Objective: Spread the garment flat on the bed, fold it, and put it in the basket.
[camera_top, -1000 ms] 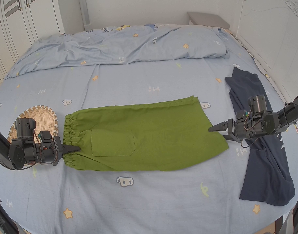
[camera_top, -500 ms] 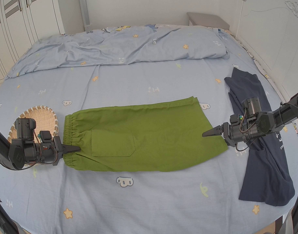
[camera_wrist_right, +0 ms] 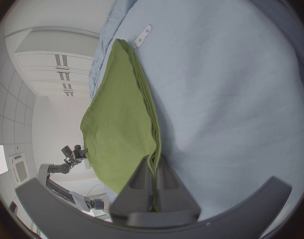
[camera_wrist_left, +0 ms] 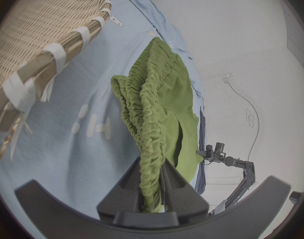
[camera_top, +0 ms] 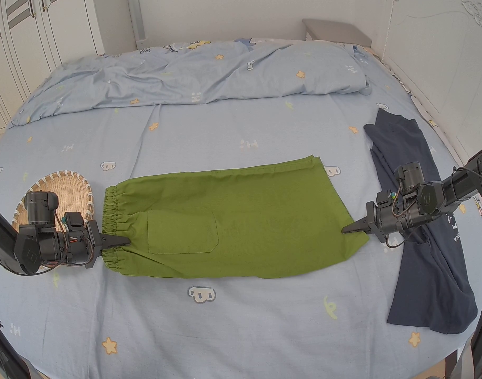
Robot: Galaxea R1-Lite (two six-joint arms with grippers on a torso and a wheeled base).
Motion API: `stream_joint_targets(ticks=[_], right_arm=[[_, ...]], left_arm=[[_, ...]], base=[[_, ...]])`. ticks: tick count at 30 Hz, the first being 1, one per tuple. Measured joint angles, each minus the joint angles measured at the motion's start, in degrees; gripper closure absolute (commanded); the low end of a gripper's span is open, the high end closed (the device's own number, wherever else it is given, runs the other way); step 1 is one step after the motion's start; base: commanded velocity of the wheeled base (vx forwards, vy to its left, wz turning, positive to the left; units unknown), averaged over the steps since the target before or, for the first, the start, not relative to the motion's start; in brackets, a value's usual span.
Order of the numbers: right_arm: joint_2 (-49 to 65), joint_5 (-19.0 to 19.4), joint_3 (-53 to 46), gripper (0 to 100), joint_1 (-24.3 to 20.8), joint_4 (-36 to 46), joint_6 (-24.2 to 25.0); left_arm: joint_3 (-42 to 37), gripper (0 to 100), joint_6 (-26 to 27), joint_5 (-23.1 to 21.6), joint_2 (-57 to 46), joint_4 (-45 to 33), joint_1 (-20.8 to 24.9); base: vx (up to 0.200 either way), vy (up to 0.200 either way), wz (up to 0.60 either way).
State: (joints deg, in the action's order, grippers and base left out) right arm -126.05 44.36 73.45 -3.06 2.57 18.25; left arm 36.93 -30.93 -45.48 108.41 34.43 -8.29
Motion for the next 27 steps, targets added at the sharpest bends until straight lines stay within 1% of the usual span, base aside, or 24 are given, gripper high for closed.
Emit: stream_joint_targets(ticks=[11,17,22,25,27], right_arm=[[0.15,0.20,0.28,100,0.67,-0.57,-0.09],[3.78,0.17,-1.23,100,0.43,0.73,-0.18],[9.65,0.17,-4.66,100,-0.49,2.51,-0.41],[12.43,0.13,-7.85,100,-0.96,2.86,-1.15],[13.98,-0.05,-10.63,100,-1.16,2.86,-2.46]], left_arm=[[0.15,100,-0.02,0.02,0.66,-0.07,-0.06],[0.17,100,-0.05,0.00,0.22,-1.12,-0.06],[0.44,100,0.24,0.00,-0.61,-5.23,-0.05],[0.59,100,1.54,0.00,-1.13,-7.85,-0.05],[0.61,100,3.04,0.00,-1.69,-10.45,-0.06]], base=[[0.000,0.000,0.00],[0.000,0.000,0.00],[0.000,0.000,0.00],[0.000,0.000,0.00],[0.000,0.000,0.00]])
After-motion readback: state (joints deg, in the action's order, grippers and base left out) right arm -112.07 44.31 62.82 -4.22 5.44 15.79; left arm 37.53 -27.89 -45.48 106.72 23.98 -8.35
